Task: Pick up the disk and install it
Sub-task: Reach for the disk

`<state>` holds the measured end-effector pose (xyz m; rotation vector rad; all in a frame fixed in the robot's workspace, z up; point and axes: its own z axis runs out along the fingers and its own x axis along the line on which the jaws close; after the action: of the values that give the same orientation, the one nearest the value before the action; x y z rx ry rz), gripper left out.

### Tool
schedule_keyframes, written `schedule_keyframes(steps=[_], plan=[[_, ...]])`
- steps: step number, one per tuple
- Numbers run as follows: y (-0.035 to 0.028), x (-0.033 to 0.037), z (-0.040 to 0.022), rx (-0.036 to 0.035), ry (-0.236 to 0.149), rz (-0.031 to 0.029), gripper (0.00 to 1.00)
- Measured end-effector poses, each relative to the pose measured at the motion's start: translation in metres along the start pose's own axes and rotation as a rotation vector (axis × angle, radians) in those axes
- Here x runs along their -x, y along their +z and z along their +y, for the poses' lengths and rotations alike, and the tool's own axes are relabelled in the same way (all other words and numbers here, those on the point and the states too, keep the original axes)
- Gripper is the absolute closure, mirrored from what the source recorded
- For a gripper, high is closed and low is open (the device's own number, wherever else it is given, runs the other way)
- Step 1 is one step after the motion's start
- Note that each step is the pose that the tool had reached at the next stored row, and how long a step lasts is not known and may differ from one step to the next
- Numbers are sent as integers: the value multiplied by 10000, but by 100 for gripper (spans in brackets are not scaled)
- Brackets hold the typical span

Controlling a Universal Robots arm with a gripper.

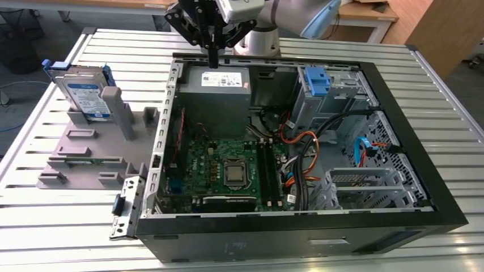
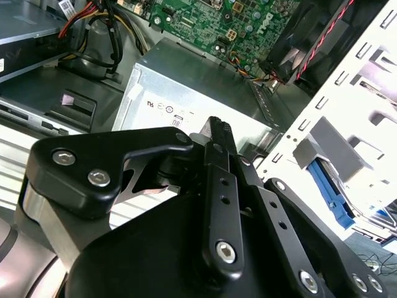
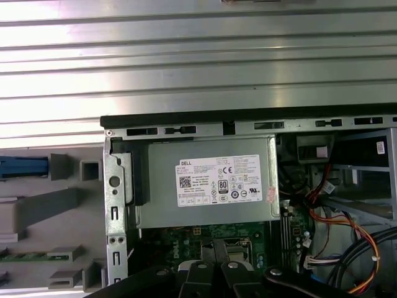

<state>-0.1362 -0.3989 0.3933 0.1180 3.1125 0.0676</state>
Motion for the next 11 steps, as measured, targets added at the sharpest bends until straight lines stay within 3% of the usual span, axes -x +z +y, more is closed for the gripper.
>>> schedule_keyframes(steps=[11], plan=[[-1,-42,-3,0,-1,0,89]])
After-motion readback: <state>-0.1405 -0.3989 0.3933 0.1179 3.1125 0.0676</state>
